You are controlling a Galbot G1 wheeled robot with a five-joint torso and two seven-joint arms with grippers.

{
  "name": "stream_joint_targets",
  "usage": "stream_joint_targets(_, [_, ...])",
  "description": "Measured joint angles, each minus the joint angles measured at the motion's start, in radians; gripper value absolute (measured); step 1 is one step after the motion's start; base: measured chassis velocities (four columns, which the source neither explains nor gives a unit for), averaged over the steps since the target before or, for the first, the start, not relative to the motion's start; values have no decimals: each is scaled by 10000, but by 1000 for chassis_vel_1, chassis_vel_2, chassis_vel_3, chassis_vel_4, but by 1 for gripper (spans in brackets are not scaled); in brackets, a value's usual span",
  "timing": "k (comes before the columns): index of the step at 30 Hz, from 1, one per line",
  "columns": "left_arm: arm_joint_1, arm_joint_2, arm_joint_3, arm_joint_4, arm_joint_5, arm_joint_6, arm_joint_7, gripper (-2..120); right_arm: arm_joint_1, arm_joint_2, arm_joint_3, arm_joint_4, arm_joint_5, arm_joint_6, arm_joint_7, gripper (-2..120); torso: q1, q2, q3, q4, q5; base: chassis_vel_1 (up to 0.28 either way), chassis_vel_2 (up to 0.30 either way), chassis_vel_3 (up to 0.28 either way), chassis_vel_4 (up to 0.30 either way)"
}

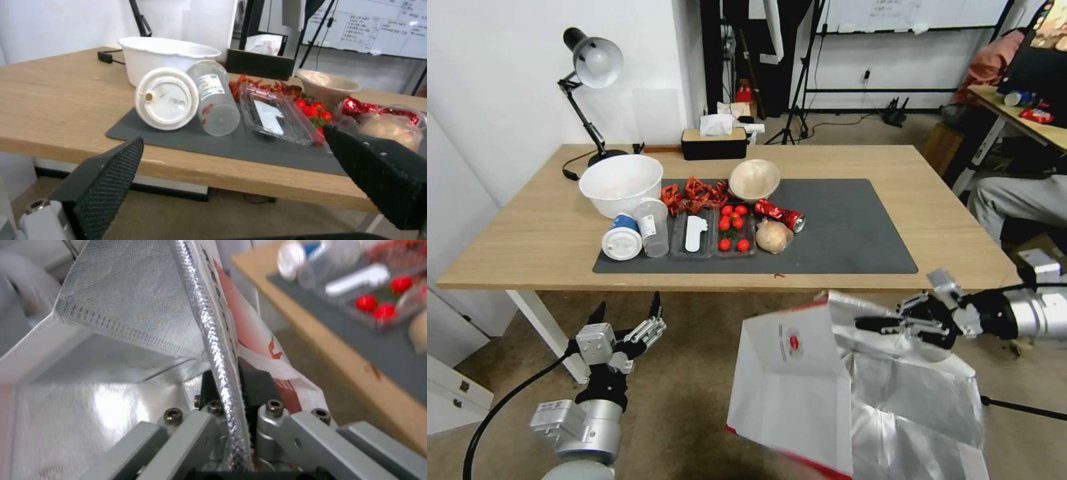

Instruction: Pick up the food delivery bag from the floor and place it on the table.

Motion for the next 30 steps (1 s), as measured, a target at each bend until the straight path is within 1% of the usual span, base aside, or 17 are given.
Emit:
stream_joint_targets(2, [-5, 2, -7, -11, -4, 0, -12, 100, 187, -143, 7, 109, 1005, -188, 191, 0, -2, -5, -2, 0, 0, 0, 0, 0, 0])
stream_joint_targets(3, [-5, 2, -7, -11, -4, 0, -12, 100, 187, -143, 7, 109, 1005, -188, 191, 0, -2, -5, -2, 0, 0, 0, 0, 0, 0])
stream_joint_targets(5, [-9, -3, -8, -20, -5, -1, -19, 100, 354, -255, 7, 190, 1642, -271, 337, 0, -3, -6, -4, 0, -1, 0, 0, 0, 0])
stream_joint_targets(6, [-9, -3, -8, -20, -5, -1, -19, 100, 354, -255, 7, 190, 1642, -271, 337, 0, -3, -6, -4, 0, -1, 0, 0, 0, 0])
stream_joint_targets(8, [-23, -22, -5, -31, -3, -7, -32, 100, 611, -373, 8, 330, 2401, -336, 572, 0, -4, -9, -5, 0, 0, 0, 0, 0, 0])
stream_joint_targets(9, [-23, -22, -5, -31, -3, -7, -32, 100, 611, -373, 8, 330, 2401, -336, 572, 0, -4, -9, -5, 0, 0, 0, 0, 0, 0])
stream_joint_targets(12, [-29, -41, -1, -46, 6, -16, -40, 100, 1070, -424, -7, 432, 3091, -353, 891, 0, -7, -14, -8, 0, -1, 0, 0, 0, 0])
stream_joint_targets(14, [-29, -42, -1, -47, 6, -19, -41, 100, 1129, -430, -8, 435, 3170, -353, 930, 0, -7, -14, -8, 0, 0, 0, 0, 0, 0])
stream_joint_targets(16, [-25, -45, 10, -49, 7, -33, -66, 100, 1595, -474, -9, 437, 3789, -332, 1317, 0, -7, -16, -9, 0, 0, 0, 0, 0, 0])
stream_joint_targets(18, [-24, -46, 12, -49, 8, -38, -73, 100, 1695, -476, -11, 438, 3913, -315, 1406, 0, -8, -16, -9, 0, -1, 0, 0, 0, 0])
stream_joint_targets(20, [-23, -60, 29, -51, 17, -58, -82, 100, 2143, -422, -42, 462, 4451, -249, 1841, 0, -8, -17, -10, 0, -1, 0, 0, 0, 0])
stream_joint_targets(22, [-23, -62, 35, -52, 21, -63, -82, 100, 2283, -381, -57, 470, 4617, -231, 1986, 0, -9, -18, -10, 0, -1, 0, 0, 0, 0])
stream_joint_targets(26, [-15, -58, 45, -55, 29, -72, -110, 100, 2966, -77, -165, 494, 5635, 87, 3139, 0, -9, -20, -11, 0, -1, 0, 0, 0, 0])
stream_joint_targets(27, [-15, -58, 45, -55, 29, -72, -110, 100, 2966, -77, -165, 494, 5635, 87, 3139, 0, -9, -20, -11, 0, -1, 0, 0, 0, 0])
stream_joint_targets(30, [-5, -53, 52, -48, 33, -78, -127, 100, 3213, 163, -280, 537, 6046, 509, 4253, 0, -9, -22, -12, -1, 1, 0, 0, 0, 0])
